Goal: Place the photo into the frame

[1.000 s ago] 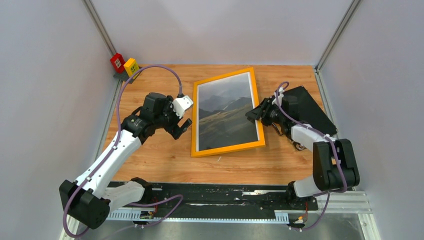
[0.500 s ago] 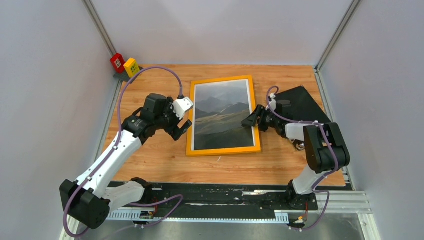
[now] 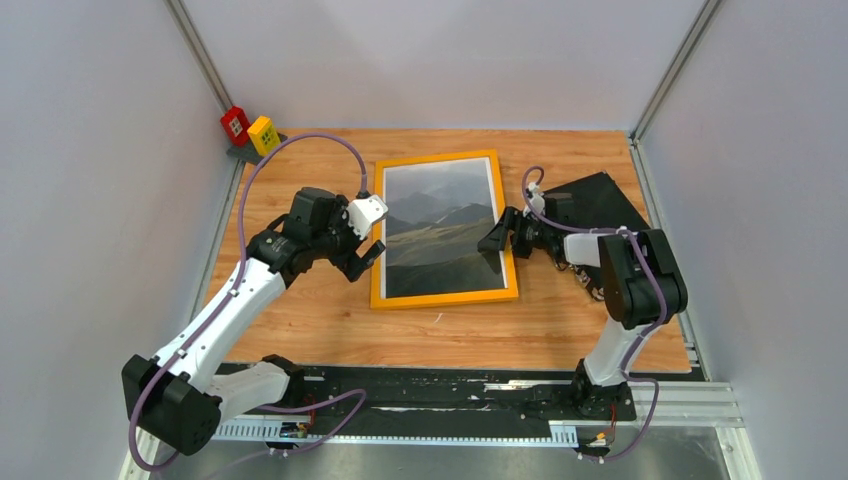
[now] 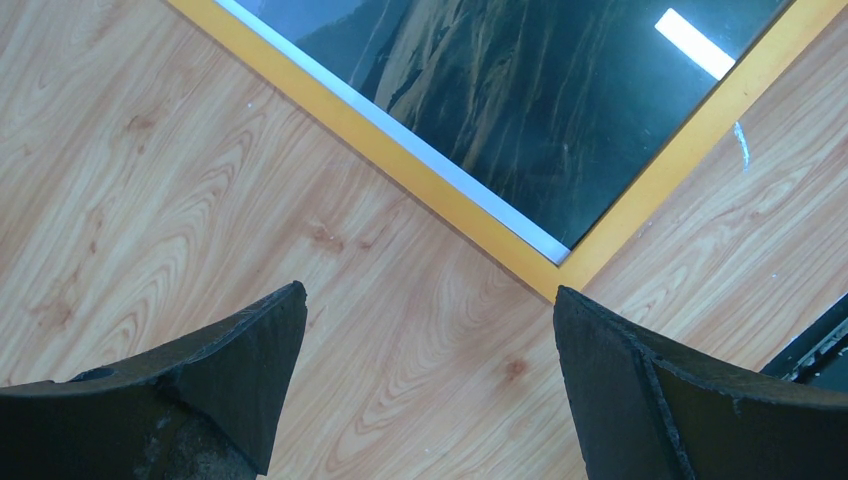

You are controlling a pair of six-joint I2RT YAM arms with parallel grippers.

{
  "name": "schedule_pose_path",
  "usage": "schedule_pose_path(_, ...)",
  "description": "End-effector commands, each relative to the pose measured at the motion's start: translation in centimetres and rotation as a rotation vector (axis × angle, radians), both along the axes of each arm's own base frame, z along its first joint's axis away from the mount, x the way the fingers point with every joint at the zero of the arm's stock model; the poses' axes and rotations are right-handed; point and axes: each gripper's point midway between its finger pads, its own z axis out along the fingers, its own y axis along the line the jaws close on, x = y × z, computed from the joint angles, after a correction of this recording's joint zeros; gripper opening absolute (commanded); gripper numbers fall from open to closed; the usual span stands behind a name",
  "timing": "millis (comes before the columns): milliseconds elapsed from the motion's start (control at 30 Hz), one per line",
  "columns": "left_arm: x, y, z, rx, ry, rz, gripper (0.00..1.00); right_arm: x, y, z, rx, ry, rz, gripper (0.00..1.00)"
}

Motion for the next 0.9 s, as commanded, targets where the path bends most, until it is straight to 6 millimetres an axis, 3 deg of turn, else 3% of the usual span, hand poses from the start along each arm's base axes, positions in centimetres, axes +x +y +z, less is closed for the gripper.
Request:
schedule_pose_path(0, 0.3, -0.3, 0.7, -0.014, -0.025, -0.020, 1.00, 0.5, -0.4, -1.1, -0.083, -0.022, 0.029, 0.69)
schedule_pose_path(400, 0.1, -0.2, 0.9, -0.017, -0.034, -0.021, 1.00, -0.8, -1.2, -0.5, -0.144, -0.047, 0.061, 0.79)
schedule_pose_path(867, -0.3, -0.1, 1.2, -0.022, -0.039, -0.022, 1.00, -1.2, -1.6, 0.7, -0.142, -0.059, 0.058, 0.82)
